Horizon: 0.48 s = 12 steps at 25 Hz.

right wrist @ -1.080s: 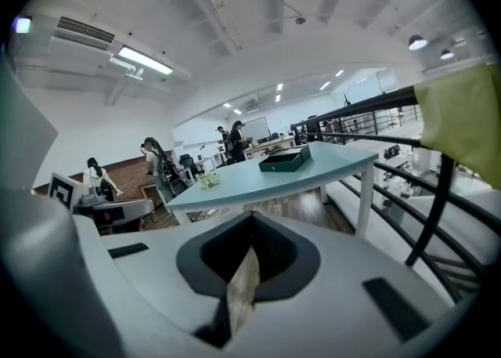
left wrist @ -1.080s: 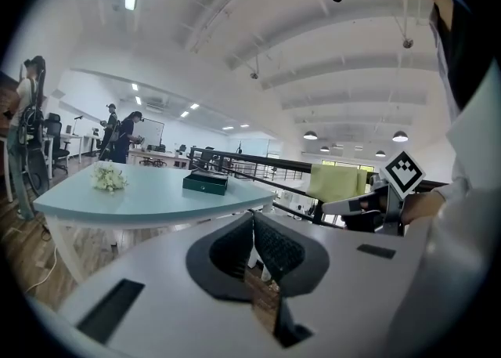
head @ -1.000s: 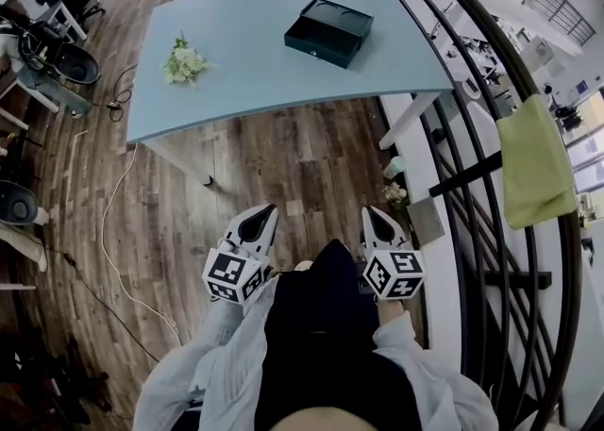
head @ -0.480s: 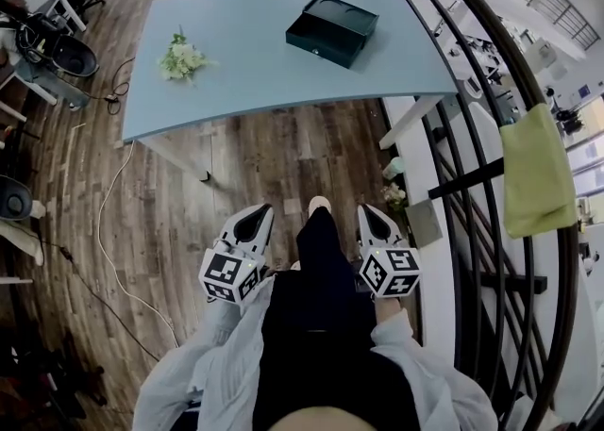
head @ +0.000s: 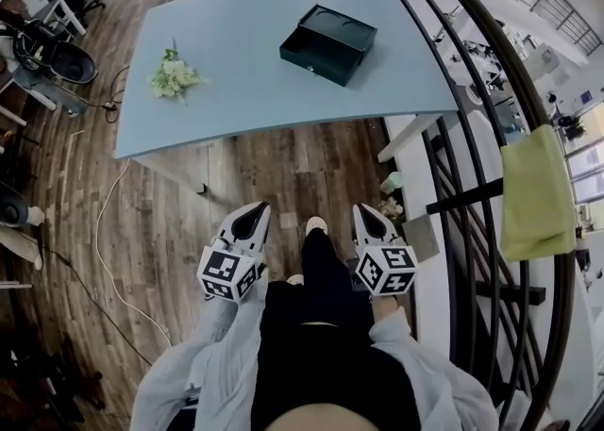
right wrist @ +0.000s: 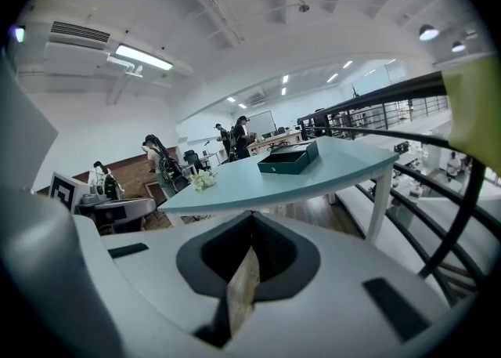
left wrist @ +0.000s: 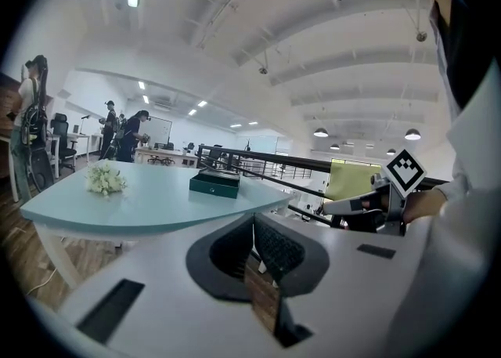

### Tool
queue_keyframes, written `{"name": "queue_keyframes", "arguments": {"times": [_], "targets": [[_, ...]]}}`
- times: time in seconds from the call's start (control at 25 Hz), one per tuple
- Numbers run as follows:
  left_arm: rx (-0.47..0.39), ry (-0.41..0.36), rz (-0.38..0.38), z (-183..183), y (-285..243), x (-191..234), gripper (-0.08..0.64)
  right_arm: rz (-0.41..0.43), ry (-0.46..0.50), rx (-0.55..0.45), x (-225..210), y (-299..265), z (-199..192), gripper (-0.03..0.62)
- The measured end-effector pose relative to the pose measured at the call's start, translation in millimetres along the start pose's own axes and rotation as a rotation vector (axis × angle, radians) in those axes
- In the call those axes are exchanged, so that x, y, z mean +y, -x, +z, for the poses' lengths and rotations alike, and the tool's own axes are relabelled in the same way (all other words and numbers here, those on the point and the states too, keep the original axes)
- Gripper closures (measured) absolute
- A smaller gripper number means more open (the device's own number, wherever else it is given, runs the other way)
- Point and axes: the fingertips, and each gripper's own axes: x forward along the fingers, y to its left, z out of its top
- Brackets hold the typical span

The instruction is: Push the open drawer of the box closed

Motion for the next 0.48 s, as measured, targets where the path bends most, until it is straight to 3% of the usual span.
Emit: {"name": "queue_keyframes", "arguments": {"times": [0.48], "targets": [[-0.014, 0.008, 0.068, 29, -78, 28, 0.543, 0.073, 0.038, 0.015, -34, -66, 58, 0.583]]}}
